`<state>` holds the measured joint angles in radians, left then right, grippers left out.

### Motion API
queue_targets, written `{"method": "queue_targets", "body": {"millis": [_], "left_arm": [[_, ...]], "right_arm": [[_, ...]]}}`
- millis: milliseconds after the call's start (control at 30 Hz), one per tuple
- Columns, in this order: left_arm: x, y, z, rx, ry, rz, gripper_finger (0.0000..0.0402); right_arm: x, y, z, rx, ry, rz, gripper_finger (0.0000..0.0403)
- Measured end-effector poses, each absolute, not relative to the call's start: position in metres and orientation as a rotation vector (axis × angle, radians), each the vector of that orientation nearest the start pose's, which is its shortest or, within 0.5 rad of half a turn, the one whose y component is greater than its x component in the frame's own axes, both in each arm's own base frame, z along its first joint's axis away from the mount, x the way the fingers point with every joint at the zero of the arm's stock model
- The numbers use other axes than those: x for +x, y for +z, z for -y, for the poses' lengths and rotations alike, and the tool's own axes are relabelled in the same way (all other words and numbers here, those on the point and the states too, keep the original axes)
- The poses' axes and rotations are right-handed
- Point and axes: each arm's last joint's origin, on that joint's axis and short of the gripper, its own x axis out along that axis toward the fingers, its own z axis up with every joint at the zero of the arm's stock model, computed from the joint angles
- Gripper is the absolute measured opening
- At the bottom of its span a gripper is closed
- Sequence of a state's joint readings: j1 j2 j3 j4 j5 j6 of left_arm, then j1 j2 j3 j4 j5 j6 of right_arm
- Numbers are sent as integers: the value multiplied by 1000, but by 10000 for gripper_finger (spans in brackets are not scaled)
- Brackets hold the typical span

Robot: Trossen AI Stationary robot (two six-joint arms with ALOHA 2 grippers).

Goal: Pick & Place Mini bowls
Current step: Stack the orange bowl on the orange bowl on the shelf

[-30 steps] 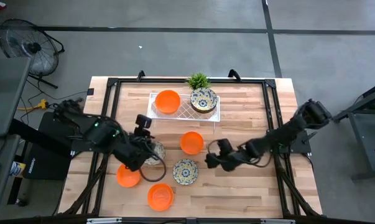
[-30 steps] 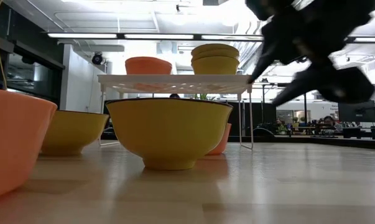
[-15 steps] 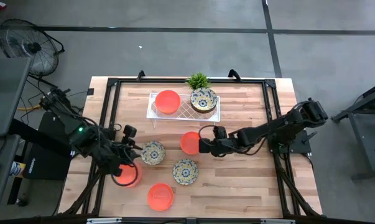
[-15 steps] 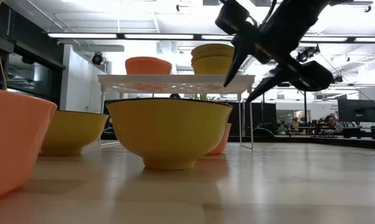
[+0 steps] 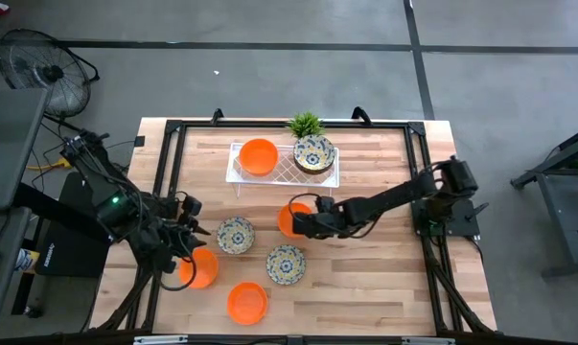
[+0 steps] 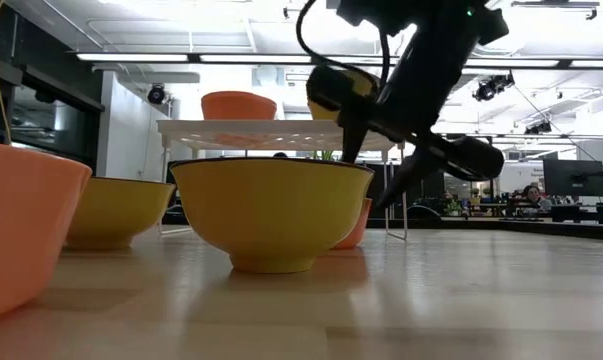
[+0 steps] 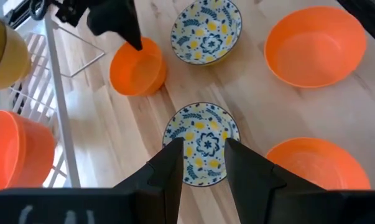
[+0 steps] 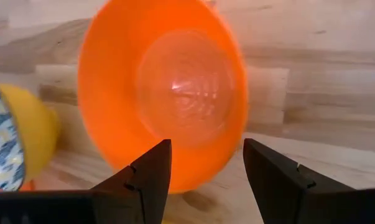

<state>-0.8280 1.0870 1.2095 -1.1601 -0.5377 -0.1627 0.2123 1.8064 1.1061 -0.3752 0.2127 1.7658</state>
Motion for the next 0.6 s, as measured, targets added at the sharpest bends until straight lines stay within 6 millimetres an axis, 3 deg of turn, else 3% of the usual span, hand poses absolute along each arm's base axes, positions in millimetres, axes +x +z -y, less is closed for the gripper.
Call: {"method": "queue_targets", "body": {"millis": [433, 600], "left_arm": [[133, 347, 123, 502, -191, -814, 112], [133, 347, 123, 504, -190, -813, 112]], "right_arm": [[341, 157, -59, 1387, -1000, -774, 188], [342, 158, -54, 1395, -1006, -762, 169]]}}
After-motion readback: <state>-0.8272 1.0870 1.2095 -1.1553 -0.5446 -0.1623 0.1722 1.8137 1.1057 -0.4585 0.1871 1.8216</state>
